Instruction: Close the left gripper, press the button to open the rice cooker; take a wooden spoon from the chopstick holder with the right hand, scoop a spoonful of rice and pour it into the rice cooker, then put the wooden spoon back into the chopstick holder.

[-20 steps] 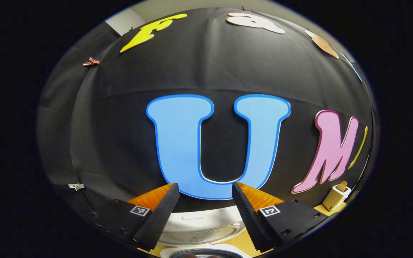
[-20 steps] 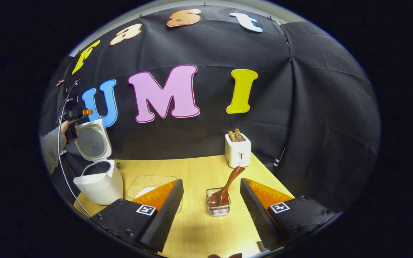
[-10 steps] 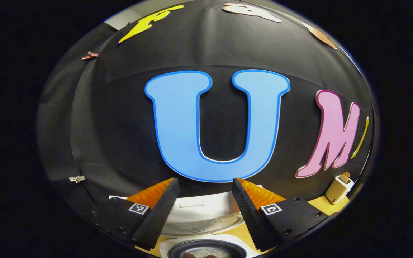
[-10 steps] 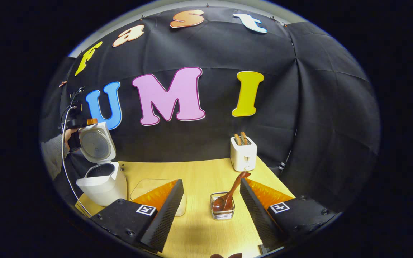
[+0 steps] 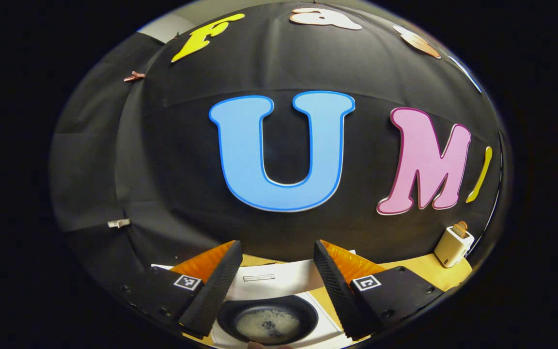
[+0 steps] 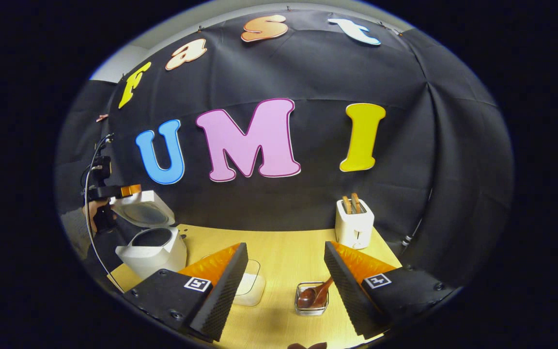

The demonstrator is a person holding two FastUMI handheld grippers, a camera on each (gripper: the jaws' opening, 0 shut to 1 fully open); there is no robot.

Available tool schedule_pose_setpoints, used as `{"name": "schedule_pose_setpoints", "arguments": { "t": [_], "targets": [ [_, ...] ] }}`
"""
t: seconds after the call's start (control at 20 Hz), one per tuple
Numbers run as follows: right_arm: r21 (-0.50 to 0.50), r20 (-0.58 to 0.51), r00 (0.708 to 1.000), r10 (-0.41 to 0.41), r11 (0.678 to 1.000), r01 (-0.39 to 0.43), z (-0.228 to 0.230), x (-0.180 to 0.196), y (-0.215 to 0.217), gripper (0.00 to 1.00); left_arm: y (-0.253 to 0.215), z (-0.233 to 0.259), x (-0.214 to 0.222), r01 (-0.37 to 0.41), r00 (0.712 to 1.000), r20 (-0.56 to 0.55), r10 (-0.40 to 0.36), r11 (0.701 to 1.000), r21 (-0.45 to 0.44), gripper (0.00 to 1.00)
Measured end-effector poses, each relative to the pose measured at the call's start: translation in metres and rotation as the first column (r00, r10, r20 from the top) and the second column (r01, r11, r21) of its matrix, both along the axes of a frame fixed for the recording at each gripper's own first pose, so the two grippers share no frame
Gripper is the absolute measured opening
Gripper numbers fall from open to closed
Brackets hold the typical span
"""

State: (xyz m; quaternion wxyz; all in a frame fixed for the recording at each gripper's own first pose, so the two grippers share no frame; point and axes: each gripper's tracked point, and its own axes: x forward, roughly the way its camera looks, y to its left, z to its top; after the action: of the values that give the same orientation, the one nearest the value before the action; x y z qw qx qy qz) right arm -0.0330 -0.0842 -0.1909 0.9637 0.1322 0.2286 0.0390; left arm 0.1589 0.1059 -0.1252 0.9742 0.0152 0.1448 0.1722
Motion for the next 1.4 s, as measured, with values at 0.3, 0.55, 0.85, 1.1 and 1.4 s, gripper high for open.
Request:
{"name": "schedule_pose_setpoints", "arguments": {
  "t": [0.3, 0.55, 0.85, 1.1, 1.4],
  "targets": [
    [0.036, 0.016, 0.997, 0.074, 0.997, -0.075, -0.003, 0.019, -0.003, 0.98, -0.026, -0.059, -0.049, -0.061, 0.994, -0.098, 0.055, 0.996, -0.060, 0.96],
    [0.063, 0.010, 0.995, 0.104, 0.993, -0.104, -0.012, 0.024, -0.002, 0.98, -0.024, -0.094, -0.061, -0.111, 0.983, -0.160, 0.096, 0.989, -0.093, 0.96],
    [0.074, 0.004, 0.992, 0.125, 0.989, -0.124, -0.016, 0.028, 0.001, 0.98, -0.021, -0.125, -0.065, -0.133, 0.968, -0.225, 0.112, 0.988, -0.080, 0.97],
    [0.085, 0.002, 0.990, 0.142, 0.986, -0.142, -0.019, 0.031, 0.006, 0.98, -0.019, -0.159, -0.079, -0.166, 0.941, -0.311, 0.136, 0.983, -0.072, 0.97],
    [0.088, 0.008, 0.989, 0.149, 0.985, -0.149, -0.018, 0.033, 0.009, 0.98, -0.020, -0.163, -0.083, -0.177, 0.949, -0.271, 0.160, 0.983, -0.041, 0.99]
  ]
}}
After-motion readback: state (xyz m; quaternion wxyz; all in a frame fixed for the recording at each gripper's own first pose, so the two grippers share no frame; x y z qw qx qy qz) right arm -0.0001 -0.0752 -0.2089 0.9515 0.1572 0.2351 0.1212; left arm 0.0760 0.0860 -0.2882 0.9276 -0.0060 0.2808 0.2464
